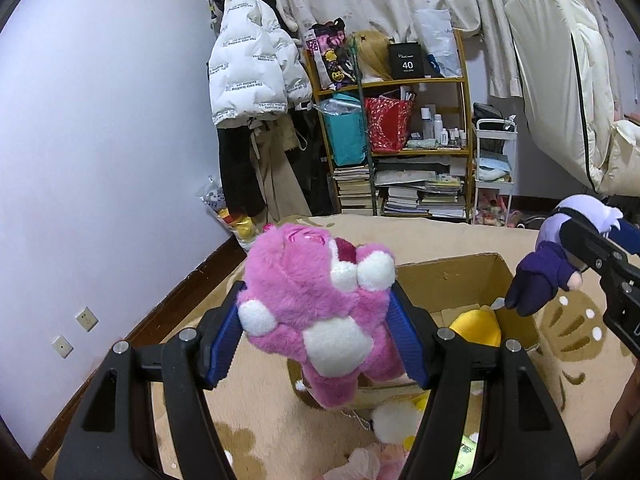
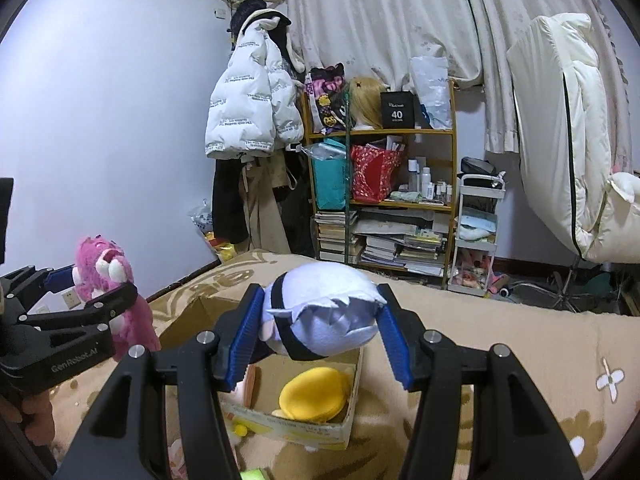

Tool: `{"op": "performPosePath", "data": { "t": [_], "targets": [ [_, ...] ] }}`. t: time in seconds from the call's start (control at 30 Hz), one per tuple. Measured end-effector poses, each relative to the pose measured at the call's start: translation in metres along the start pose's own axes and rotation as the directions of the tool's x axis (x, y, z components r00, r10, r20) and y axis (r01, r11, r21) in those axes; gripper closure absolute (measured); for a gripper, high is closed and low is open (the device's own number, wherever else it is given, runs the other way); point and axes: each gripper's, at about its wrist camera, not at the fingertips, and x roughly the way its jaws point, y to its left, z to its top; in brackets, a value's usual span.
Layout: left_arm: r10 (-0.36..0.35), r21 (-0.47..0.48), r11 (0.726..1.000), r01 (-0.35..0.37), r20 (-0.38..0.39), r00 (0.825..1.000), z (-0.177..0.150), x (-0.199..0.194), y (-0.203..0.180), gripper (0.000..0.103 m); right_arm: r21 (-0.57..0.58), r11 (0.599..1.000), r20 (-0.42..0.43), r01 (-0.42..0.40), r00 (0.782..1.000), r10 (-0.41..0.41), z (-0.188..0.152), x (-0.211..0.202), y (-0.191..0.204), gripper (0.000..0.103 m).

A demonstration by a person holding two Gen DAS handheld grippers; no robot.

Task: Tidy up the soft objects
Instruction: 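Carry the pink bear over the box with the left tool while the right tool carries the doll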

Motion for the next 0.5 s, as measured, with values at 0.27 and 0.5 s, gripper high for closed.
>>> {"op": "performPosePath", "data": {
  "t": [0.27, 0.5],
  "targets": [
    [-0.025, -0.014, 1.0, 0.025, -0.04, 0.999, 0.003, 0.027, 0.004, 0.036, 0.014, 0.999, -0.032, -0.036, 0.999, 0.036, -0.004, 0.017, -0.001, 0.043],
    [-0.047, -0.013, 0.999, 0.046, -0.071, 0.996, -0.002, 0.047, 0.001, 0.036, -0.018, 0.999, -0.064, -0.036, 0.997, 0.035, -0.011, 0.031, -0.001, 0.042]
  ]
}}
